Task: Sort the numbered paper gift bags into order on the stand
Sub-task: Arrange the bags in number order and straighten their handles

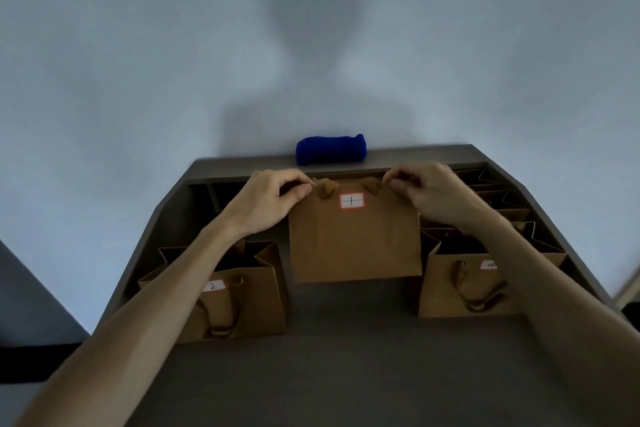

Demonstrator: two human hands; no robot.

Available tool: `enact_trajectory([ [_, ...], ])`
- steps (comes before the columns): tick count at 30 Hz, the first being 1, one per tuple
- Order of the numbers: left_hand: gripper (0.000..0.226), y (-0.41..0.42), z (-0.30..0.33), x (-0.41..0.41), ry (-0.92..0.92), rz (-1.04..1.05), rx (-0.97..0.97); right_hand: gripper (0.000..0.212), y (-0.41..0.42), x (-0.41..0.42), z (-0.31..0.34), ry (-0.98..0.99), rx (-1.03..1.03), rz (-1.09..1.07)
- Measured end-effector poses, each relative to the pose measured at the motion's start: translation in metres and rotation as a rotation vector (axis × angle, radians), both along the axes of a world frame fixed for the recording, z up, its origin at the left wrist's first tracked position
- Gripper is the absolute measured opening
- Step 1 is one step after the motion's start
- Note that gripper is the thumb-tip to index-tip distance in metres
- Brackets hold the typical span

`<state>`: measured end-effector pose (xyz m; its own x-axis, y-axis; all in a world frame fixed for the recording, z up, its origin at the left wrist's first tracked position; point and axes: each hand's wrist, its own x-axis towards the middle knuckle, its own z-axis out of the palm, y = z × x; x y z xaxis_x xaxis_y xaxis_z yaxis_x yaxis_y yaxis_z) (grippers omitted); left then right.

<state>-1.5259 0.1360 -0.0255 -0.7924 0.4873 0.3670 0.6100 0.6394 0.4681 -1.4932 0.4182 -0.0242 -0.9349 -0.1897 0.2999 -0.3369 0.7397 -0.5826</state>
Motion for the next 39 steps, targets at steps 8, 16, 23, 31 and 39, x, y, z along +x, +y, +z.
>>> enact_trajectory([
  [8, 0.021, -0.036, 0.014, 0.087, 0.139, -0.107, 0.110, 0.020, -0.018, 0.086, 0.004, 0.112, -0.191, 0.104],
  [16, 0.020, -0.127, -0.001, 0.136, -0.018, 0.003, -0.001, 0.016, -0.098, 0.101, -0.055, 0.237, -0.139, 0.261],
  [23, 0.024, -0.168, -0.001, 0.136, -0.111, 0.213, 0.042, 0.016, -0.183, 0.107, -0.106, 0.551, -0.052, 0.338],
  [31, 0.029, -0.156, -0.022, 0.095, -0.148, 0.203, -0.236, 0.020, -0.213, 0.099, -0.131, 0.644, 0.005, 0.325],
  [39, 0.029, -0.137, -0.039, 0.068, -0.264, 0.090, -0.499, 0.028, -0.186, 0.089, -0.126, 0.454, -0.125, 0.444],
])
